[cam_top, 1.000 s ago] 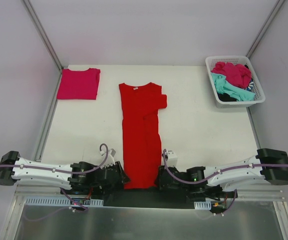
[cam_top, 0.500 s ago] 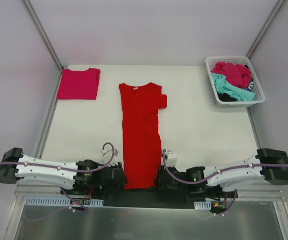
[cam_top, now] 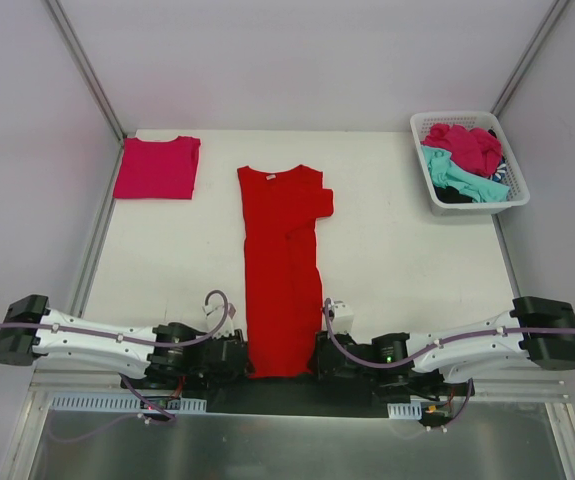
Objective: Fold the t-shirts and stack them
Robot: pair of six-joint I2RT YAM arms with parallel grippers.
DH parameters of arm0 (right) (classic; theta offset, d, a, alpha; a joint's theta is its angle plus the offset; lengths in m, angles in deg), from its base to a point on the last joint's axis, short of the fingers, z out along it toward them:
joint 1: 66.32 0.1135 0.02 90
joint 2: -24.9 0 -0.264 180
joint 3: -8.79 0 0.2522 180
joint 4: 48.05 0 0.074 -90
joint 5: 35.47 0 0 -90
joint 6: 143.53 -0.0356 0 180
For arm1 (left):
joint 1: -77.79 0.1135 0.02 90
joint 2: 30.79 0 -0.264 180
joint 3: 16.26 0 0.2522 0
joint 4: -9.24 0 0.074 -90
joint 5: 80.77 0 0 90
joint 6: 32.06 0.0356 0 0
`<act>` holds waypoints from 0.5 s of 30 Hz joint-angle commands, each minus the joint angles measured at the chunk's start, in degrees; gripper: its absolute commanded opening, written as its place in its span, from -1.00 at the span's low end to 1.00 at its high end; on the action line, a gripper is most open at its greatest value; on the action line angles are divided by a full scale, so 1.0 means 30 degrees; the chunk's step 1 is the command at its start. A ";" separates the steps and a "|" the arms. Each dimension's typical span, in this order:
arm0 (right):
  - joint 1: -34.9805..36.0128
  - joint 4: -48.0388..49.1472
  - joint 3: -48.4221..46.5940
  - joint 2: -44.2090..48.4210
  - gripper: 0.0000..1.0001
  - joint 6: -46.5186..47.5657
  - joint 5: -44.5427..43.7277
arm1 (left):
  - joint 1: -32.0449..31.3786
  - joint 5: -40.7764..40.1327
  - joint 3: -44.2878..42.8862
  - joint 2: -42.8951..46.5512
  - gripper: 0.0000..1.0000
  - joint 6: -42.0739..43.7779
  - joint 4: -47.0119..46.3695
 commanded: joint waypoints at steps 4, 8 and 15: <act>0.0066 -0.0162 -0.0772 -0.0044 -0.35 0.0138 -0.0215 | -0.0368 0.0304 0.1003 -0.0412 -0.37 -0.0712 -0.1611; 0.0066 -0.0163 -0.0801 -0.0044 -0.36 0.0168 -0.0215 | -0.0398 0.0333 0.1412 -0.0588 -0.37 -0.0976 -0.2167; 0.0066 -0.0163 -0.0742 0.0044 -0.38 0.0080 -0.0215 | -0.0486 0.0187 0.1735 -0.0530 -0.42 -0.1210 -0.2374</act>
